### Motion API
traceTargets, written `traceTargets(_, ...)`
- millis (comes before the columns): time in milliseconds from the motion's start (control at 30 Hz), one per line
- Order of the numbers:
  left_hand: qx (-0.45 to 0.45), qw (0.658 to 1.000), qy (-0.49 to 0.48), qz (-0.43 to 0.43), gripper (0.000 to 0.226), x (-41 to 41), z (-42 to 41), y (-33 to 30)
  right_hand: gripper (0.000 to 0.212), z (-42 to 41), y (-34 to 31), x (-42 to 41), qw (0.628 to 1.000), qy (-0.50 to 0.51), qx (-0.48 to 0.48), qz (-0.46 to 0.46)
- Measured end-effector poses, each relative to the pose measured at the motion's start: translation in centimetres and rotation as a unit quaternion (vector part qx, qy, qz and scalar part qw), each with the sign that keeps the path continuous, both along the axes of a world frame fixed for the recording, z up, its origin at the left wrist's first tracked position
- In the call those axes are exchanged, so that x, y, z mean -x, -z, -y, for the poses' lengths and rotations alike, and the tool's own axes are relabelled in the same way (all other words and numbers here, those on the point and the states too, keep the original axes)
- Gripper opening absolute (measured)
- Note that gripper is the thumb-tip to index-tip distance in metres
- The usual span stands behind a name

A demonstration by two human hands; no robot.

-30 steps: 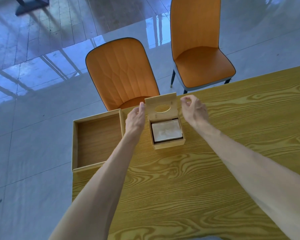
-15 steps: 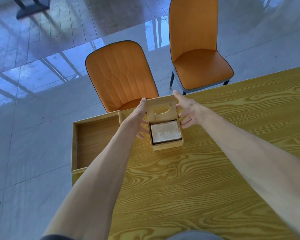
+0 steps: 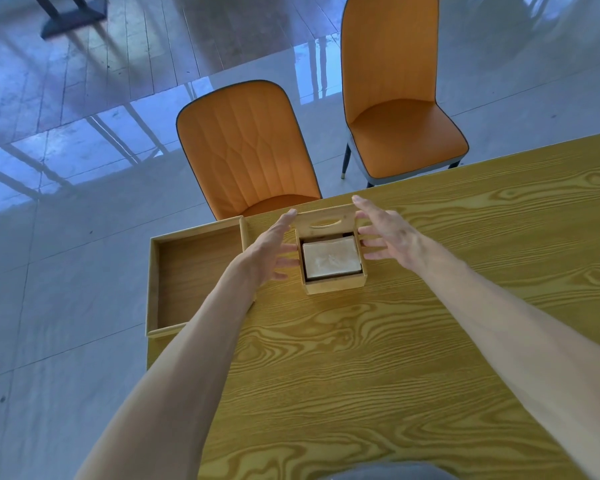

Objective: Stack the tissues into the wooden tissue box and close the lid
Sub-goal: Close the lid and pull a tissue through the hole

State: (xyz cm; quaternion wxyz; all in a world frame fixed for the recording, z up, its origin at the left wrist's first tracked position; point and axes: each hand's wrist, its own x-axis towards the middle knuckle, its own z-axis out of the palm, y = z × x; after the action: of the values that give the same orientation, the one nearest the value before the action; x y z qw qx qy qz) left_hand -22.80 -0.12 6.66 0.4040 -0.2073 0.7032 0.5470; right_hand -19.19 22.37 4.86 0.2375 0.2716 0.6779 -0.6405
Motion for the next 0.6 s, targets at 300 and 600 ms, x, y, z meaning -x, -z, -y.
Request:
traceTargets(300,-0.01,1.0,-0.016,0.008,0.057,-3.3,0.8,0.7,0.054,-0.9,1.1,-3.4,0.998,-0.024,0.036,-0.043)
traceTargets(600,0.017,0.998,-0.037,-0.047,0.064,-5.4,0.4,2.4,0.051,-0.4,2.5,-5.6,0.998,-0.003,-0.001,-0.055)
